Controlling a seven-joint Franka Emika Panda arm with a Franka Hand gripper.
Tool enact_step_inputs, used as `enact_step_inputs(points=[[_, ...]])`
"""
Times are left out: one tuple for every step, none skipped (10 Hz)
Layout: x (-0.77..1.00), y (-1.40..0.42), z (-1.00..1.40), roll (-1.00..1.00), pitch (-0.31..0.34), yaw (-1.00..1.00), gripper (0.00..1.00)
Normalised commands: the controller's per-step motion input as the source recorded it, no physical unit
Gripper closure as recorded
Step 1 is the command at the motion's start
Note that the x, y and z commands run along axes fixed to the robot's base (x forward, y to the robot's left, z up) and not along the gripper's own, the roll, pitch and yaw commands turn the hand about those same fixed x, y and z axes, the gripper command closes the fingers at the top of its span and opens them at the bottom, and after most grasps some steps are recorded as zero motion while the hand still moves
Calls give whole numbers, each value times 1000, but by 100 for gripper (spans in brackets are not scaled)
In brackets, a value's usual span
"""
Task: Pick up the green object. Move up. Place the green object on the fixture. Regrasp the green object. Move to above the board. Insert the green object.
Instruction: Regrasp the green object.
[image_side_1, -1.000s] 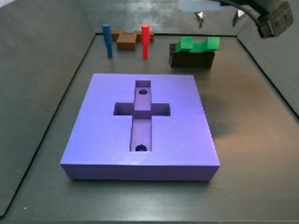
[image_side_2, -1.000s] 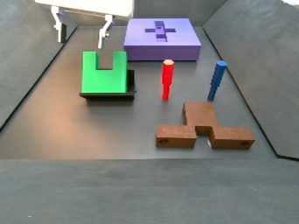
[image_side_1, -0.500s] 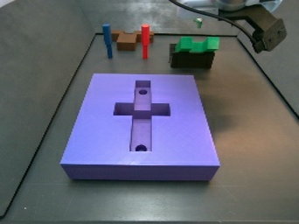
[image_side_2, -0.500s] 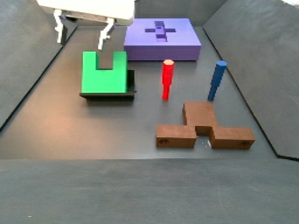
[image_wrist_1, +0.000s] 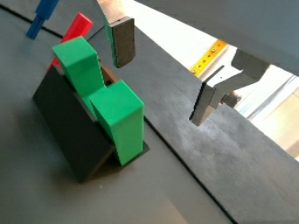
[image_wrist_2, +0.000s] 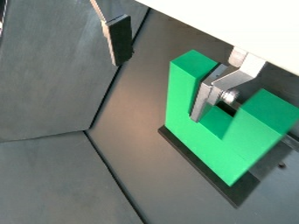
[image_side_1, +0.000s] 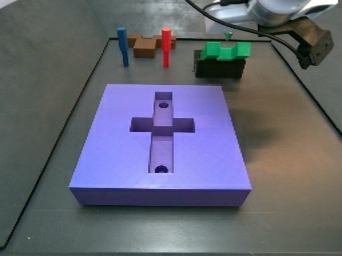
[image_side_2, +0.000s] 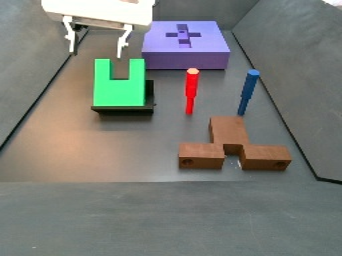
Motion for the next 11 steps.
enact_step_inputs(points=[[83, 0, -114, 74, 0, 186, 0], [0, 0, -89, 0, -20, 103, 0], [0, -77, -37, 0, 0, 0, 0], [0, -46, -300, 134, 0, 0, 0], [43, -97, -349, 134, 31, 0, 0], [151, -100, -363, 220, 131, 0, 0], [126, -51, -360, 160, 126, 0, 0], [151, -14, -297, 69, 109, 9, 0], [94, -26, -249, 0, 103, 0, 0], [0, -14, -220, 0, 109, 0, 0], [6, 0, -171, 0, 109, -46, 0]])
